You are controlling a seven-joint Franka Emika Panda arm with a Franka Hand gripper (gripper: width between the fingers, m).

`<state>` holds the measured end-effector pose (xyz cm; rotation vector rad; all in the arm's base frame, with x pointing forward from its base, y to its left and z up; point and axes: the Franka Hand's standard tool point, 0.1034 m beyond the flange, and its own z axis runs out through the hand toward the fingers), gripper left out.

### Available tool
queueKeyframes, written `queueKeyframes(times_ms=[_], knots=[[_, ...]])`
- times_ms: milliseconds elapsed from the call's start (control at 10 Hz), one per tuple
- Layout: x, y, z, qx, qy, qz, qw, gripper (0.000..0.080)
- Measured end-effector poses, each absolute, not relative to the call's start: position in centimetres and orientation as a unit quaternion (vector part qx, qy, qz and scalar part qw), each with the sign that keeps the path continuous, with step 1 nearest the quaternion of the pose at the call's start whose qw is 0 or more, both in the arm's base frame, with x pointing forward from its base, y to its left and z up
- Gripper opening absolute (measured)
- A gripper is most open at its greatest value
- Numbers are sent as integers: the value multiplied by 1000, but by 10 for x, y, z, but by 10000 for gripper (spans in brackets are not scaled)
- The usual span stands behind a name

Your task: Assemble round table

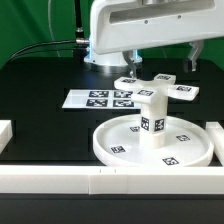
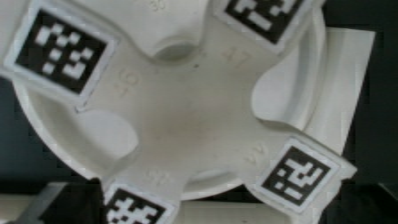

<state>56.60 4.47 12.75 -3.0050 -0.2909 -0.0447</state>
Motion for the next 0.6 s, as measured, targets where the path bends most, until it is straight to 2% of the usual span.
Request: queueKeyframes(times_ms=[200,600], knots=[[568,48,129,-975,-217,-19,50,649],[569,45,128,-934,-354,-24,43,649]])
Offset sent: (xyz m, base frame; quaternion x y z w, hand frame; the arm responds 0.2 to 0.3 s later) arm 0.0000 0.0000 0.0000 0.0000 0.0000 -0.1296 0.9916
